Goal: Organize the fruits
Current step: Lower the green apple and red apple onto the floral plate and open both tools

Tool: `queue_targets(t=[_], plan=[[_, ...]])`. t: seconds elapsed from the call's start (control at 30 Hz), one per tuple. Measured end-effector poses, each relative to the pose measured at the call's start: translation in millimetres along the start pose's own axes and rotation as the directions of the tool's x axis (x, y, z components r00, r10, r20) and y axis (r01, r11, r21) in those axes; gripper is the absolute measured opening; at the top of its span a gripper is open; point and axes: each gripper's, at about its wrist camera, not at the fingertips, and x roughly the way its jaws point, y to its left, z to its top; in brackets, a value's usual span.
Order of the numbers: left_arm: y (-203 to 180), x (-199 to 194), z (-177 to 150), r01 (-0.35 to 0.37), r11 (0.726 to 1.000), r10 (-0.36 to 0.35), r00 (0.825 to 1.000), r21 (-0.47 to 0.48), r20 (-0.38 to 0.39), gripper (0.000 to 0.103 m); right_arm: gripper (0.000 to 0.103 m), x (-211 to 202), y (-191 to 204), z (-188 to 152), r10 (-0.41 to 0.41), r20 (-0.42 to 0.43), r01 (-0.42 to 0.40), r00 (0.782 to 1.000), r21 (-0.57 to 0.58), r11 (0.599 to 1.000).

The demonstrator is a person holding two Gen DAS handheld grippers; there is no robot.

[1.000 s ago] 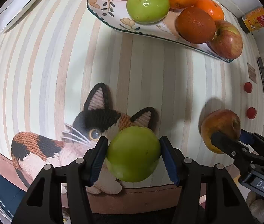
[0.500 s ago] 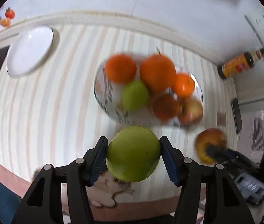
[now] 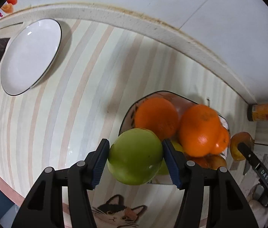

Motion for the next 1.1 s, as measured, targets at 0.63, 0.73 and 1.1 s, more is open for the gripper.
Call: queue_targets(t=[0.63, 0.73, 1.1], plan=[[-12.2, 10.0, -11.1, -0.033, 0.999, 0.033, 0.999, 0.008, -0.017, 0.058, 0.071, 19.1, -13.5, -0.4, 0.102, -0.070, -0.096, 0.992, 0.083, 0.992], [-15.1, 4.3, -10.8, -0.031, 0.999, 0.031, 1.000, 0.015, -0.002, 0.068, 0.086, 15.0, -14.1, 0.7, 0.111, -0.064, -0.104, 0.992, 0.094, 0.990], [-34.4, -40.6, -44.3, -0.172, 0.974, 0.148, 0.976, 0.149, 0.161, 0.099, 0.098, -39.0, 22.4, -32.5, -0.063, 0.016, 0.063, 0.998, -0.047, 0.997]])
